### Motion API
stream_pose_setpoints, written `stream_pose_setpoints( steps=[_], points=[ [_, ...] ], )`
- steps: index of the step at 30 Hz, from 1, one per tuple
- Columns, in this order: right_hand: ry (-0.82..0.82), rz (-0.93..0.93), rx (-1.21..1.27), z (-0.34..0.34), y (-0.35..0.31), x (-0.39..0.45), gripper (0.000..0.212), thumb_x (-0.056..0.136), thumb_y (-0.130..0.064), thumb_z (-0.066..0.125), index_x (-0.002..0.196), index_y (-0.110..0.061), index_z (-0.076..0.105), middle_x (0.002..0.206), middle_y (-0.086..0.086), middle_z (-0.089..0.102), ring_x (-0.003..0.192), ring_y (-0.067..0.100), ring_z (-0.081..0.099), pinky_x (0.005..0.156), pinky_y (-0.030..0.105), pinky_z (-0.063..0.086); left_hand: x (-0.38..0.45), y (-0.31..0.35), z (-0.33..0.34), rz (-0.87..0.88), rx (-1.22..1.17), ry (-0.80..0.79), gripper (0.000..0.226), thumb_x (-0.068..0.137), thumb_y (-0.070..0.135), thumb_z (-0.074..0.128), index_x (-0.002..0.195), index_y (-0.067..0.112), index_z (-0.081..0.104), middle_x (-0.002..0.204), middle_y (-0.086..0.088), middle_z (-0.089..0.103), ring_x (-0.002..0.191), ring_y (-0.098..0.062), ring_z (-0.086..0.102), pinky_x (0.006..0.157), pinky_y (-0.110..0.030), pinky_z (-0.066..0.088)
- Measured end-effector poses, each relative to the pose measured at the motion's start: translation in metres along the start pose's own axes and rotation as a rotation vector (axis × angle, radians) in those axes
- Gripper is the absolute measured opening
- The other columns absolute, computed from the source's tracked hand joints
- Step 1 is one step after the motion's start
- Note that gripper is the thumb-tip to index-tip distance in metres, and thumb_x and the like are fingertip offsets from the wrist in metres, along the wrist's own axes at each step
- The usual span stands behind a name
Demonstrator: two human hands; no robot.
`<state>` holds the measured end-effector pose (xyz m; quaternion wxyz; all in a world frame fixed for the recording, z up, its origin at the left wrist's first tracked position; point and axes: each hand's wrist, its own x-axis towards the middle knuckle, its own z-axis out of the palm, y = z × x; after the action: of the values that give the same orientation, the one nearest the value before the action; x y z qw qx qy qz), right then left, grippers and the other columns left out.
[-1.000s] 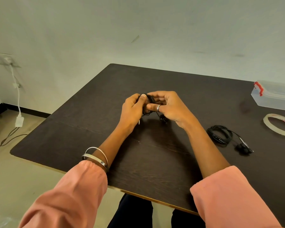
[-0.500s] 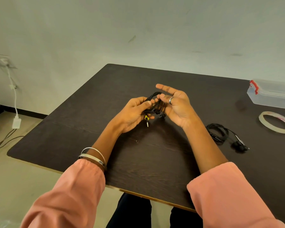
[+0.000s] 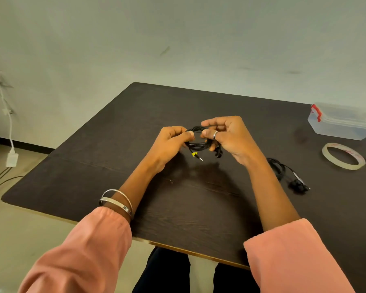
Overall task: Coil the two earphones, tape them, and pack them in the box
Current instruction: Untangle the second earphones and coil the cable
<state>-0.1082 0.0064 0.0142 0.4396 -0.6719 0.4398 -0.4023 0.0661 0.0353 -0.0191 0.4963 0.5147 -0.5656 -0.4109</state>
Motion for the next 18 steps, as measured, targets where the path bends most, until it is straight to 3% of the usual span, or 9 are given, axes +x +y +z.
stream_pose_setpoints(
  steps=[2,4,7,9,12,16,18],
  points=[
    [-0.093,0.020,0.063,-0.014,-0.005,-0.012,0.022,0.085,0.002,0.068,0.106,0.001,0.069,0.077,0.016,0.071,0.050,0.022,0.060,0.047,0.025,0.052,-0.004,0.003,0.002,0.027,-0.025,-0.089,0.018,0.092,0.010,0.057,0.080,0.012,0.070,0.079,-0.006,0.066,0.078,-0.021,0.057,0.070,-0.030,0.045],
    [-0.147,0.070,0.096,-0.022,-0.003,-0.022,0.020,0.085,0.005,0.066,0.105,0.004,0.068,0.073,0.016,0.070,0.047,0.020,0.059,0.045,0.025,0.052,-0.006,0.003,0.005,0.030,0.040,-0.180,0.013,0.091,0.004,0.058,0.098,0.008,0.069,0.072,-0.001,0.066,0.071,-0.011,0.058,0.065,-0.021,0.044],
    [-0.116,0.142,-0.138,-0.021,0.014,-0.023,0.017,0.084,0.005,0.065,0.099,-0.001,0.069,0.070,0.010,0.070,0.055,0.021,0.061,0.055,0.030,0.057,-0.004,-0.004,0.014,0.073,0.320,-0.195,0.015,0.087,0.012,0.065,0.101,0.015,0.070,0.062,0.008,0.060,0.061,-0.008,0.055,0.067,-0.025,0.046],
    [-0.109,0.118,-0.376,-0.018,0.023,-0.018,0.015,0.083,-0.004,0.069,0.095,-0.013,0.070,0.075,0.004,0.072,0.066,0.015,0.065,0.067,0.030,0.054,-0.004,-0.008,0.017,0.125,0.502,-0.119,0.013,0.086,0.016,0.066,0.097,0.017,0.072,0.070,0.006,0.063,0.066,-0.009,0.056,0.070,-0.026,0.046],
    [-0.100,0.069,-0.542,-0.018,0.023,-0.017,0.018,0.084,-0.019,0.073,0.102,-0.019,0.070,0.085,-0.003,0.070,0.082,0.010,0.066,0.071,0.018,0.047,-0.004,-0.009,0.019,0.217,0.707,-0.071,0.021,0.087,0.025,0.065,0.106,0.020,0.072,0.084,0.002,0.054,0.078,-0.011,0.050,0.071,-0.025,0.039],
    [-0.064,0.061,-0.557,-0.018,0.023,-0.019,0.027,0.085,-0.030,0.072,0.109,-0.018,0.068,0.097,-0.004,0.067,0.091,0.009,0.061,0.070,0.013,0.043,0.000,-0.011,0.018,0.188,0.710,-0.078,0.037,0.089,0.033,0.063,0.125,0.025,0.062,0.100,0.002,0.048,0.080,-0.004,0.047,0.071,-0.014,0.035],
    [-0.074,0.063,-0.526,-0.019,0.023,-0.019,0.029,0.085,-0.032,0.072,0.110,-0.019,0.069,0.099,-0.005,0.068,0.093,0.008,0.060,0.073,0.014,0.044,0.000,-0.010,0.017,0.179,0.667,-0.080,0.035,0.089,0.034,0.064,0.123,0.027,0.063,0.100,0.005,0.052,0.075,-0.002,0.050,0.067,-0.009,0.034]
  ],
)
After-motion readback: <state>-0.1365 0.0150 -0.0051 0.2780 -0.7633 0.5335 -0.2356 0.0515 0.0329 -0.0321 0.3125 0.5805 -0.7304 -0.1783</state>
